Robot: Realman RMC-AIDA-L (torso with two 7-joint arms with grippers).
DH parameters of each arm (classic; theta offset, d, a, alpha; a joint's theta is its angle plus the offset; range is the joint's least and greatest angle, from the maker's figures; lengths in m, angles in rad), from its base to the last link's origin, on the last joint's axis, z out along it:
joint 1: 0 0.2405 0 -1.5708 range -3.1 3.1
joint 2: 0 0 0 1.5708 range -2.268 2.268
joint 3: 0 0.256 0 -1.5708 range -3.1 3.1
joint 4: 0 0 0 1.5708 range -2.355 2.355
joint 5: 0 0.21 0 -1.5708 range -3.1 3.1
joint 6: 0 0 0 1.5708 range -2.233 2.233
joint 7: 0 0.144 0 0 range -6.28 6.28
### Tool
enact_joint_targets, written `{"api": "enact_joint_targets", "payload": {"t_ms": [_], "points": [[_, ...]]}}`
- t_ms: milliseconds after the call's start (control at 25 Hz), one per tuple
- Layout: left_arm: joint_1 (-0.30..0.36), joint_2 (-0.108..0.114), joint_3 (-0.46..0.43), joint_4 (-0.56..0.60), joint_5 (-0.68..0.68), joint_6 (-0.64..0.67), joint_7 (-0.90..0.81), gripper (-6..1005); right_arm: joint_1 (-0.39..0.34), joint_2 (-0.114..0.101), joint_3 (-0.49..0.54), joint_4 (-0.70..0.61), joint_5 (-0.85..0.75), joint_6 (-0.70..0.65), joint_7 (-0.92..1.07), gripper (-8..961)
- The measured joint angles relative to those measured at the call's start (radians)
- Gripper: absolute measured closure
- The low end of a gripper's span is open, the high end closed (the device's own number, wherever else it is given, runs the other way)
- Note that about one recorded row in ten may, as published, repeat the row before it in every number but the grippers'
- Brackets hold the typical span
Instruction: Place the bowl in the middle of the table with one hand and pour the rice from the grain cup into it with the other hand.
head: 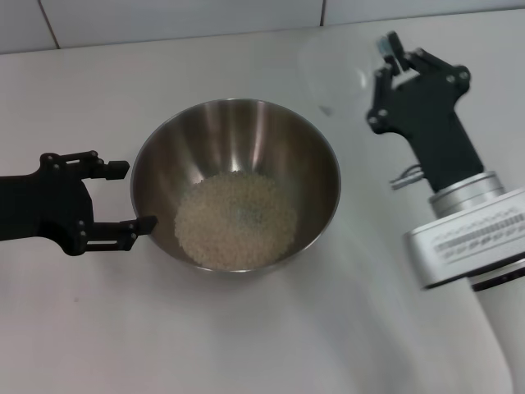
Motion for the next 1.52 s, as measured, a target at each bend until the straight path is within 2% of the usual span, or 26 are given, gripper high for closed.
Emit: {"api": "enact_joint_targets", "payload": {"t_ms": [160, 480, 560, 720, 1160, 1320, 1520], "points": [[0.0, -0.001, 0.006, -0.004, 0.0, 0.0, 0.0, 184, 0.05, 0.002, 0.016, -0.186, 0.066, 0.107, 0.344, 939], [-0.004, -0.002, 0.008, -0.009, -0.004, -0.002, 0.004, 184, 0.158, -0.001, -0.054, -0.344, 0.054, 0.284, 0.617, 923], [-0.004, -0.002, 0.009, -0.011, -0.005, -0.001, 0.004, 184, 0.183, -0.002, -0.063, -0.353, 0.052, 0.342, 0.639, 917], [-0.005, -0.002, 0.009, -0.011, -0.007, -0.001, 0.005, 184, 0.198, -0.003, -0.063, -0.354, 0.026, 0.372, 0.649, 905], [-0.006, -0.002, 0.018, -0.013, -0.002, -0.002, 0.001, 184, 0.18, 0.002, -0.061, -0.34, 0.006, 0.417, 0.677, 870], [-0.004, -0.001, 0.018, -0.013, -0.003, -0.001, 0.001, 184, 0.141, -0.002, -0.07, -0.329, -0.026, 0.386, 0.733, 764], [-0.002, -0.001, 0.018, -0.013, -0.004, 0.0, 0.0, 184, 0.056, -0.004, -0.058, -0.328, -0.044, 0.331, 0.791, 612]]}}
